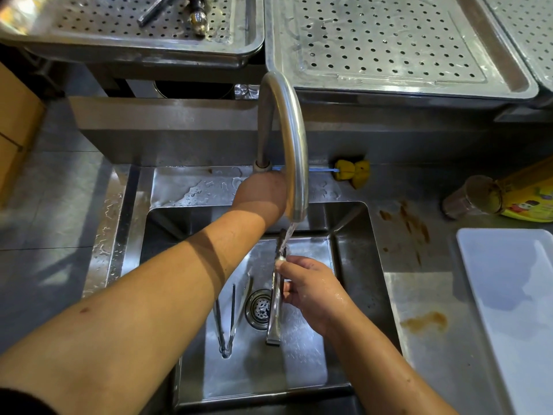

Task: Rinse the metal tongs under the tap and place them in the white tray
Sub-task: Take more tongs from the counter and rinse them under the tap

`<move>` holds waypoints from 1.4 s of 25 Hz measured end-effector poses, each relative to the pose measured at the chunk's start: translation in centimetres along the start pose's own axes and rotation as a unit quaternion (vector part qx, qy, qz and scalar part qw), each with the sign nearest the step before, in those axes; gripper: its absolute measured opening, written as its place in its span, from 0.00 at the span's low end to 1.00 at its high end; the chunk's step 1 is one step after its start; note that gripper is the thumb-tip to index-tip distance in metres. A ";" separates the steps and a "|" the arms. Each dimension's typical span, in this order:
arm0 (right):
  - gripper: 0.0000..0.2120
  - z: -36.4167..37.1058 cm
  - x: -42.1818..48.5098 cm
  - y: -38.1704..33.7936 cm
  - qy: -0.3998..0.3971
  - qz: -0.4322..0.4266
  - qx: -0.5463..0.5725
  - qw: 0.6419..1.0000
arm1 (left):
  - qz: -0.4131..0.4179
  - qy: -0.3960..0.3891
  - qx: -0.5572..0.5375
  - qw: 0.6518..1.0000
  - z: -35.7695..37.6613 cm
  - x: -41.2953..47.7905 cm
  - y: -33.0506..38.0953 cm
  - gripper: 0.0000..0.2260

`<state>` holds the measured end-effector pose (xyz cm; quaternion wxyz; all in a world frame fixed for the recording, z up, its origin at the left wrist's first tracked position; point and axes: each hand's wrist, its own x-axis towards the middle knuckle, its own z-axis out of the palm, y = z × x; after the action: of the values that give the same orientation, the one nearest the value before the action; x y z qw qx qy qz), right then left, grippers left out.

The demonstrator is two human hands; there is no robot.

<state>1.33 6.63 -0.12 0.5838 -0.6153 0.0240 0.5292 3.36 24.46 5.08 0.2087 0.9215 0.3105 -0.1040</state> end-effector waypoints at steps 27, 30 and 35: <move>0.13 5.8 5.8 0.8 0.060 0.088 0.197 0.975 | -0.108 -0.100 -0.272 0.951 10.0 -12.7 -7.6 0.24; 0.20 4.3 6.4 -0.2 0.072 0.099 0.236 0.964 | -0.085 -0.134 -0.336 0.928 10.0 -13.0 -7.5 0.29; 0.24 4.1 6.3 -0.1 0.078 0.079 0.227 0.967 | -0.185 -0.181 -0.530 0.807 9.5 -12.3 -7.0 0.25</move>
<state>1.59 13.43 -3.37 0.6609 -0.5016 0.2376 0.5052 -11.18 18.75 -1.72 0.6942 0.5570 0.4386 -0.1244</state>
